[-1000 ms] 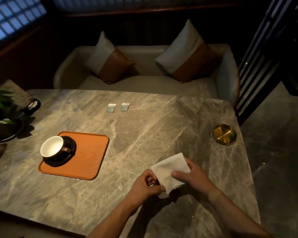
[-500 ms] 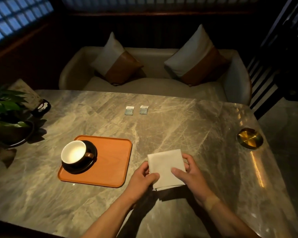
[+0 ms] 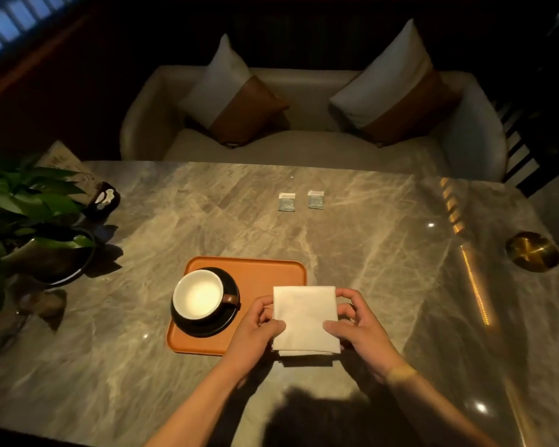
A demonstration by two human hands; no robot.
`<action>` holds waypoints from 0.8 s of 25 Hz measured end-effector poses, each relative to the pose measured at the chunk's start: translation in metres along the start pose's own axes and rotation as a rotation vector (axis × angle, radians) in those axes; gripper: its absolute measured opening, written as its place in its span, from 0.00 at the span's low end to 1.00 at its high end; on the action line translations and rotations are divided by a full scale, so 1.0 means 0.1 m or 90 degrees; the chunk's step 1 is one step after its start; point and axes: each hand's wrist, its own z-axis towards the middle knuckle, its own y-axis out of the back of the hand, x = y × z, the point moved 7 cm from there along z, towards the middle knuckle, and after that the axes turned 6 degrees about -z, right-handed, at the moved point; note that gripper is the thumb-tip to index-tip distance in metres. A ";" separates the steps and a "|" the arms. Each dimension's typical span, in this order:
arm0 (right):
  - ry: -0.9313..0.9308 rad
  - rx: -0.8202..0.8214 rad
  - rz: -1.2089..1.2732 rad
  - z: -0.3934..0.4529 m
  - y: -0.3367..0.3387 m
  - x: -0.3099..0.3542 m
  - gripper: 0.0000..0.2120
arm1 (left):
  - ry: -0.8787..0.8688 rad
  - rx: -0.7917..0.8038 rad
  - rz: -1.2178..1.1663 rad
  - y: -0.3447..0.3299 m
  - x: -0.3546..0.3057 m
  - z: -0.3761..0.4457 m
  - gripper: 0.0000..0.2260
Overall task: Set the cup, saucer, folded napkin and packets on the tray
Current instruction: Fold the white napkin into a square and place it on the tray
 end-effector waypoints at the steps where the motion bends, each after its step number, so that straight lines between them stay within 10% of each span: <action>1: -0.007 -0.007 0.002 0.05 -0.08 -0.03 0.24 | -0.006 -0.010 0.025 0.10 0.02 0.03 0.18; 10: -0.081 -0.113 -0.053 0.32 -0.48 -0.43 0.25 | 0.020 -0.135 0.126 0.63 0.38 0.24 0.15; 20: -0.047 -0.110 -0.428 0.43 -0.54 -0.54 0.34 | 0.028 -0.050 0.193 0.60 0.76 0.38 0.29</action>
